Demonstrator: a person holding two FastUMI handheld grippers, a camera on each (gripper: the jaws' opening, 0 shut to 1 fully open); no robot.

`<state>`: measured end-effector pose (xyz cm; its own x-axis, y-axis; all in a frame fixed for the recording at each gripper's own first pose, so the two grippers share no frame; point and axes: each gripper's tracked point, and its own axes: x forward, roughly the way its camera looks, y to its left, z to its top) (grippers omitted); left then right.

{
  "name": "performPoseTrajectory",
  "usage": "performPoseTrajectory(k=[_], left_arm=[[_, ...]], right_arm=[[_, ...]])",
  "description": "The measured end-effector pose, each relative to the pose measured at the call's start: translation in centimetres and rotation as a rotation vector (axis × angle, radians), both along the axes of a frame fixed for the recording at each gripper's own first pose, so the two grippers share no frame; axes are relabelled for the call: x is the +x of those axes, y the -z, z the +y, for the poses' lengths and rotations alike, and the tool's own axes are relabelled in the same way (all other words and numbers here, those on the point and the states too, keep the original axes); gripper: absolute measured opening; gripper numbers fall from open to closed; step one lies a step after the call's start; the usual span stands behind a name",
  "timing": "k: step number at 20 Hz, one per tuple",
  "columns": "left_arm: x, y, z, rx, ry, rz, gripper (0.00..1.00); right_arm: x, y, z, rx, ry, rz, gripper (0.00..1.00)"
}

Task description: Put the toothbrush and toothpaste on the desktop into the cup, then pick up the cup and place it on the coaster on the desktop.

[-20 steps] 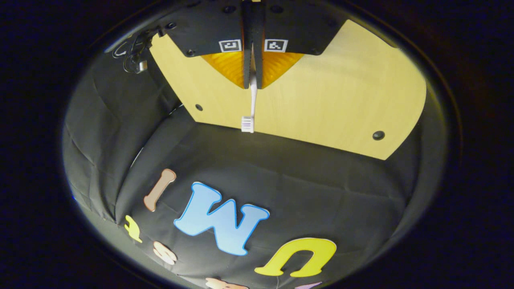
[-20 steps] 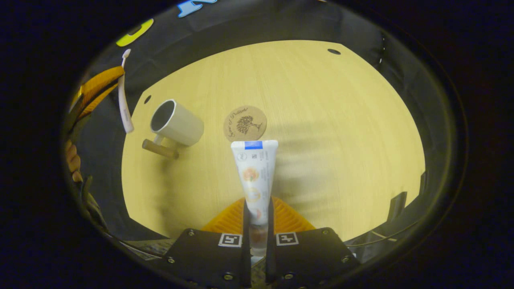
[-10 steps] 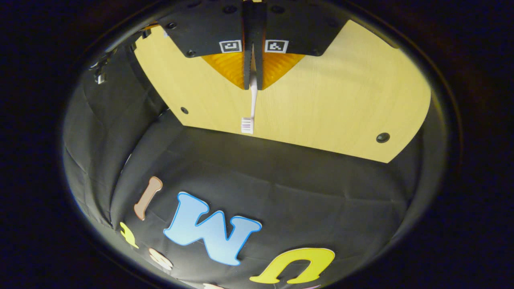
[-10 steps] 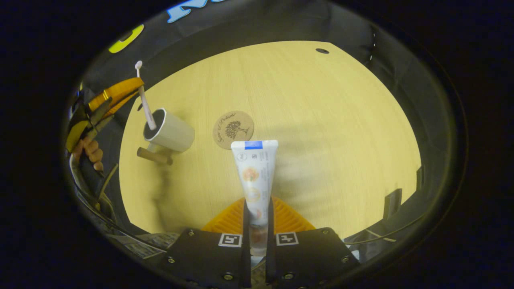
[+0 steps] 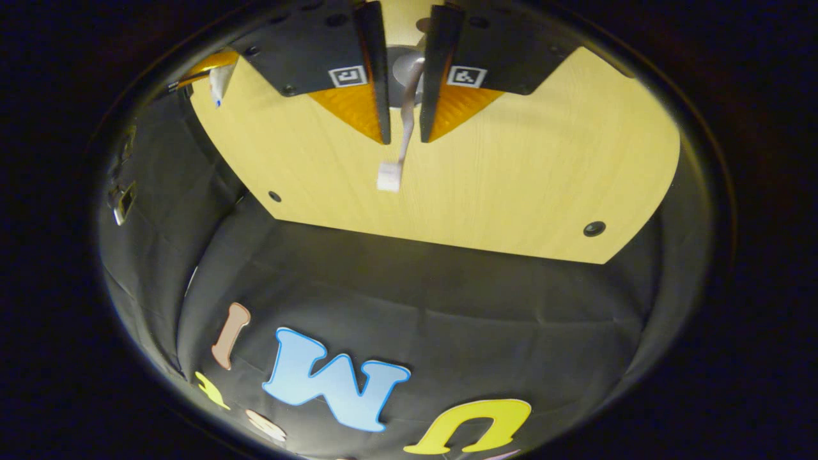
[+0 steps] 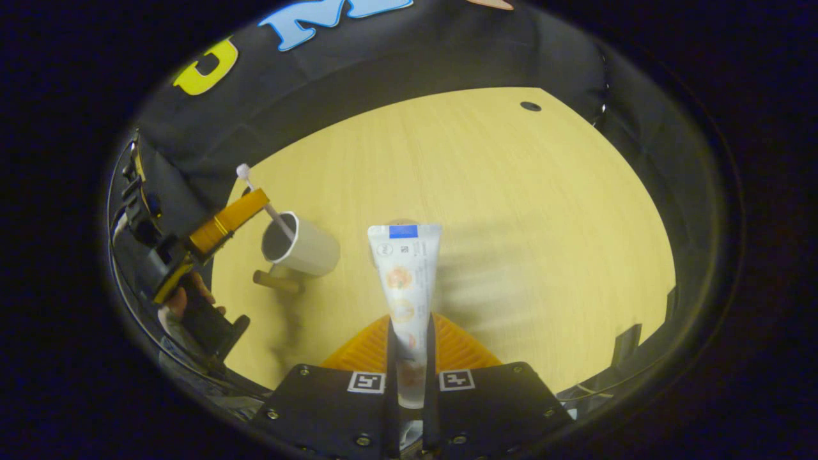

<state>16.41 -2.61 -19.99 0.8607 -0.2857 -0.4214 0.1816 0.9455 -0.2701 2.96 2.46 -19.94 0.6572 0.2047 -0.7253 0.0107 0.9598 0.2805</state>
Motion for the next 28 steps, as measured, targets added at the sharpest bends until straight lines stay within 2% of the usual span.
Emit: performPoseTrajectory(k=[5,10,14,21,24,28], left_arm=[[-3.1,-0.9,2.1,-0.006,-0.024,0.011,0.48],[-7.2,-1.8,5.6,0.025,-0.068,0.02,0.54],[-10.3,-1.9,10.0,0.039,-0.14,0.041,0.54],[-15.3,-1.3,17.0,0.065,-0.275,0.09,0.54],[-16.5,-0.7,18.3,0.076,-0.294,0.111,0.54],[-16.6,-0.3,17.4,0.083,-0.276,0.125,0.53]], right_arm=[[3.8,-4.8,3.3,0.03,-0.059,-0.114,0.16],[7.3,-7.6,8.1,0.089,-0.119,-0.191,0.16],[9.9,-8.5,11.9,0.138,-0.133,-0.22,0.16],[15.1,-8.0,14.1,0.146,-0.073,-0.319,0.15],[15.6,-7.1,15.0,0.13,-0.075,-0.374,0.16],[15.6,-5.1,15.8,0.089,-0.099,-0.435,0.16]])
